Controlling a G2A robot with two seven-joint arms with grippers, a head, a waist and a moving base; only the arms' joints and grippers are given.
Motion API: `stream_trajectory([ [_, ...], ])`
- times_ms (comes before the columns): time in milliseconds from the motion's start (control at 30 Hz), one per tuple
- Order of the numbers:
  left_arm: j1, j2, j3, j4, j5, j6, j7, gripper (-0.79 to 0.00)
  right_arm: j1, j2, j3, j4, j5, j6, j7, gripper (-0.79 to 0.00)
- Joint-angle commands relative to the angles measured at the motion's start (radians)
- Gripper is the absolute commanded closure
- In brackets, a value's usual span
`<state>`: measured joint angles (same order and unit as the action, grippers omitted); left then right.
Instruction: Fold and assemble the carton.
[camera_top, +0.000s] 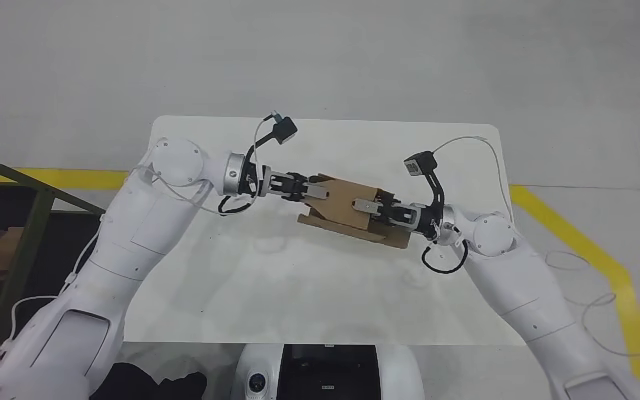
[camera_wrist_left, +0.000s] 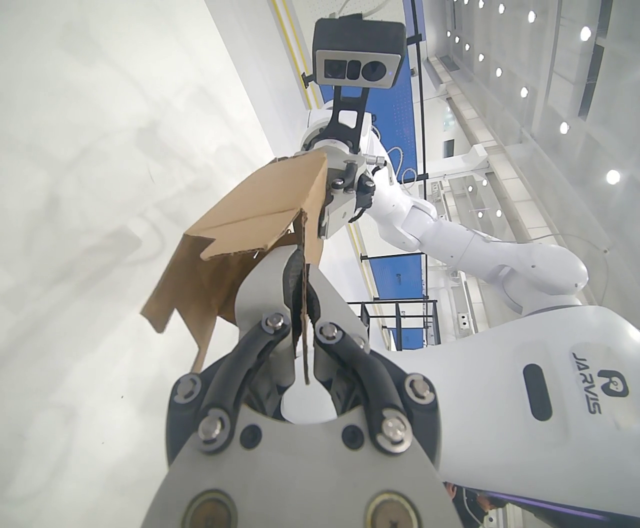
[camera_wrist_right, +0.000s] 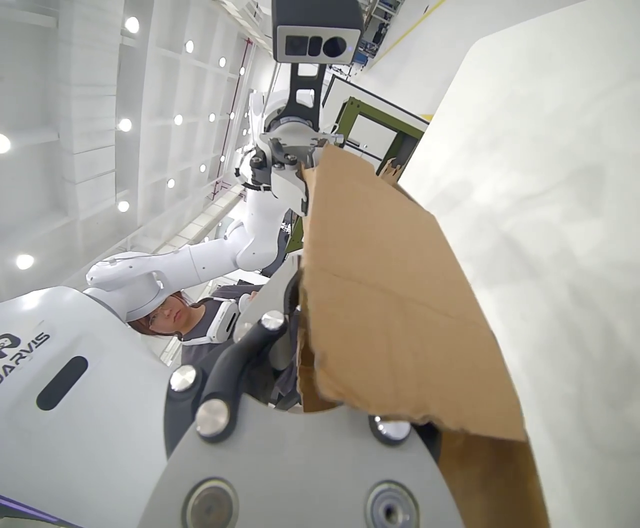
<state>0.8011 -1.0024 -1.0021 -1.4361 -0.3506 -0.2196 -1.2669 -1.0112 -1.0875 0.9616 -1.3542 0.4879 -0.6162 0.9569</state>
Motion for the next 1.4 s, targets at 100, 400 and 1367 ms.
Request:
stream_trajectory([
  [100,0.003,0.000,-0.001,-0.006,0.007,-0.001,0.008,-0.114,-0.002,-0.002,0.005,0.000,0.001,0.014,-0.004,0.000],
  [400,0.023,0.003,-0.022,-0.026,-0.022,-0.026,-0.004,-0.785,-0.003,-0.006,0.019,0.005,-0.013,0.071,-0.038,0.000],
  [1367,0.007,-0.009,-0.004,-0.096,-0.104,-0.053,-0.028,-0.785,-0.034,-0.021,0.022,-0.046,-0.130,0.131,-0.098,0.000],
])
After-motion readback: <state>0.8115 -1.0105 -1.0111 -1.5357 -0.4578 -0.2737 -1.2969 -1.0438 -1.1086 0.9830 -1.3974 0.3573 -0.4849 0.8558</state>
